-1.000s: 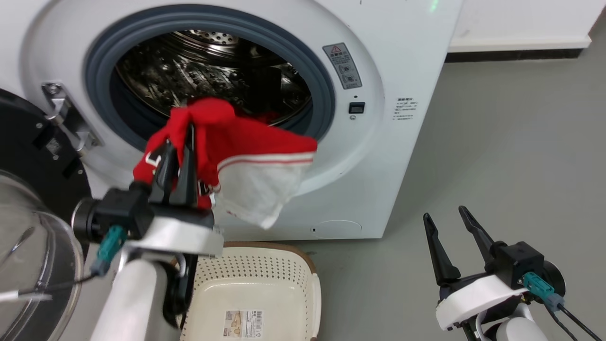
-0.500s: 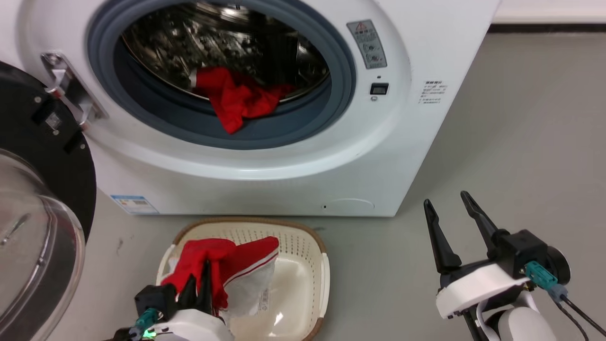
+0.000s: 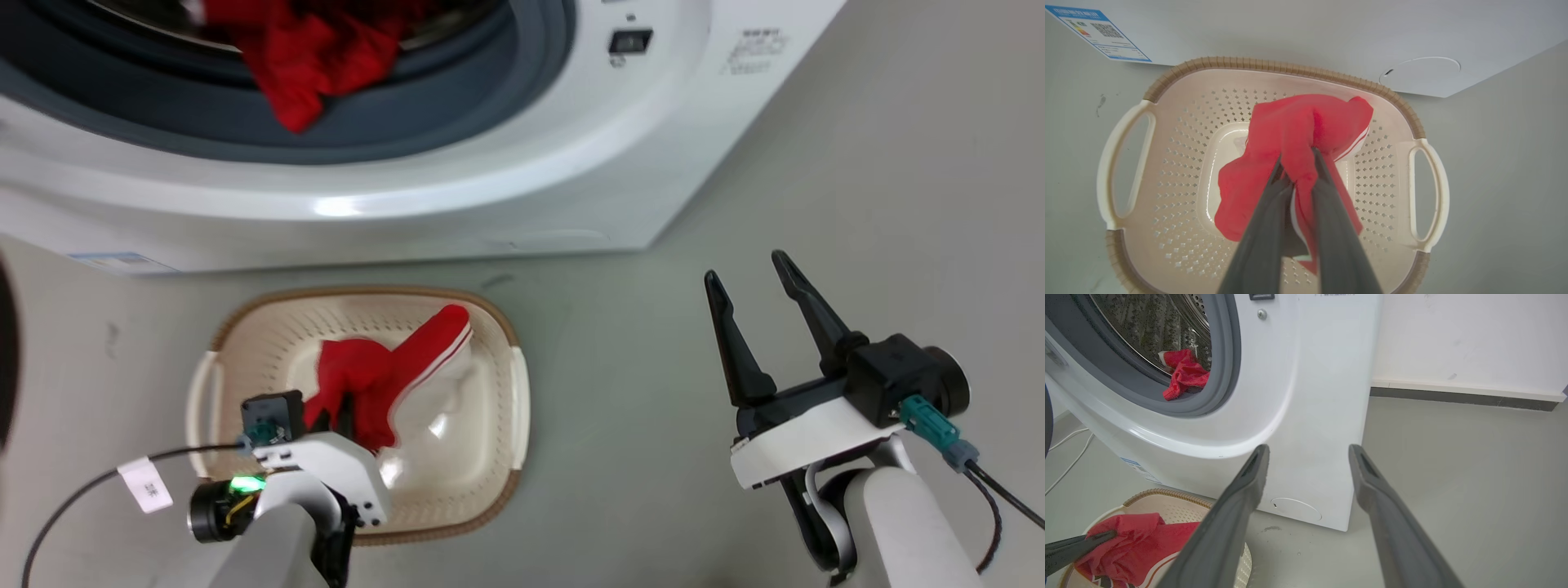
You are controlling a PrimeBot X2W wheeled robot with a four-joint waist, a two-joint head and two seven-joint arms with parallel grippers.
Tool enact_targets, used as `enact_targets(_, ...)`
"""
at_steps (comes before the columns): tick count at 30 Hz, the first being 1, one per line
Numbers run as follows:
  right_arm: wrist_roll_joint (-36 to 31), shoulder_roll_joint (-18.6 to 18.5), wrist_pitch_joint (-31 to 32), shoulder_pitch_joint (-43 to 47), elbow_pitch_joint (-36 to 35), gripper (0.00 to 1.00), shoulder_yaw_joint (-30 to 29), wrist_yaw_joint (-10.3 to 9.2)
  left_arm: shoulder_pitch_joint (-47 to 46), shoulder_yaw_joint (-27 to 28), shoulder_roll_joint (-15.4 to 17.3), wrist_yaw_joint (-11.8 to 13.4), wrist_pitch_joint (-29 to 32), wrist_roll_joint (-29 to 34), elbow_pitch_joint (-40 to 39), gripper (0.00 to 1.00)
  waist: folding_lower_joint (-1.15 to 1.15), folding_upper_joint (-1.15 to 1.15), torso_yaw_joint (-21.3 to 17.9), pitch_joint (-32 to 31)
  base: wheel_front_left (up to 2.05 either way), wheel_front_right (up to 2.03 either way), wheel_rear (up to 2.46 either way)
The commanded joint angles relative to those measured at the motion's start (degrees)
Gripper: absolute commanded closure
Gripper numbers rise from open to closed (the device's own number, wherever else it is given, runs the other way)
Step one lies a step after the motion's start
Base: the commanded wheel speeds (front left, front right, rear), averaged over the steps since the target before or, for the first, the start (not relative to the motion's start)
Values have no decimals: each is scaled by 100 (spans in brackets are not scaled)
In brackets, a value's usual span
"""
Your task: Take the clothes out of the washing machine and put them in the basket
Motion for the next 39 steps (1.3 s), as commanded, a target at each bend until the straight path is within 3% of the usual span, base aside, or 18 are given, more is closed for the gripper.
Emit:
enact_targets(1, 52, 4, -60, -150, 30, 0, 39, -4, -248, 45, 58, 20, -20, -21, 292, 100, -1, 0, -400, 589, 0, 0, 0)
enact_targets(10, 246, 7, -280, -403, 202, 0, 219, -4, -871, 120, 249, 41, -38, -96, 1528, 100, -1, 0, -698, 1236, 0, 0, 0)
enact_targets(15, 312, 6, -353, -538, 290, 0, 286, -5, -959, 65, 303, -118, 41, -129, 1783, 100, -1, 0, -722, 1342, 0, 0, 0)
enact_targets(17, 325, 6, -367, -588, 339, 0, 296, -4, -970, 39, 305, -137, 63, -109, 1834, 51, -1, 0, -706, 1322, 0, 0, 0)
enact_targets(18, 321, 6, -379, -591, 363, 0, 300, -4, -950, 18, 301, -125, 52, -89, 1853, 0, -1, 0, -695, 1282, 0, 0, 0)
enact_targets(23, 233, 5, -404, -478, 555, 0, 237, -5, -754, -5, 220, -141, -46, -64, 1684, 0, -1, 0, -566, 766, 0, 0, 0)
enact_targets(30, 108, 3, -400, -155, 772, 0, 128, -4, -19, 194, 125, -156, -45, 51, 704, 0, -1, 0, -376, -361, 0, 0, 0)
enact_targets(39, -16, 3, -209, 273, 713, 0, -54, -4, 741, 445, -23, -74, -47, 439, -512, 0, -1, 0, -153, -1275, 0, 0, 0)
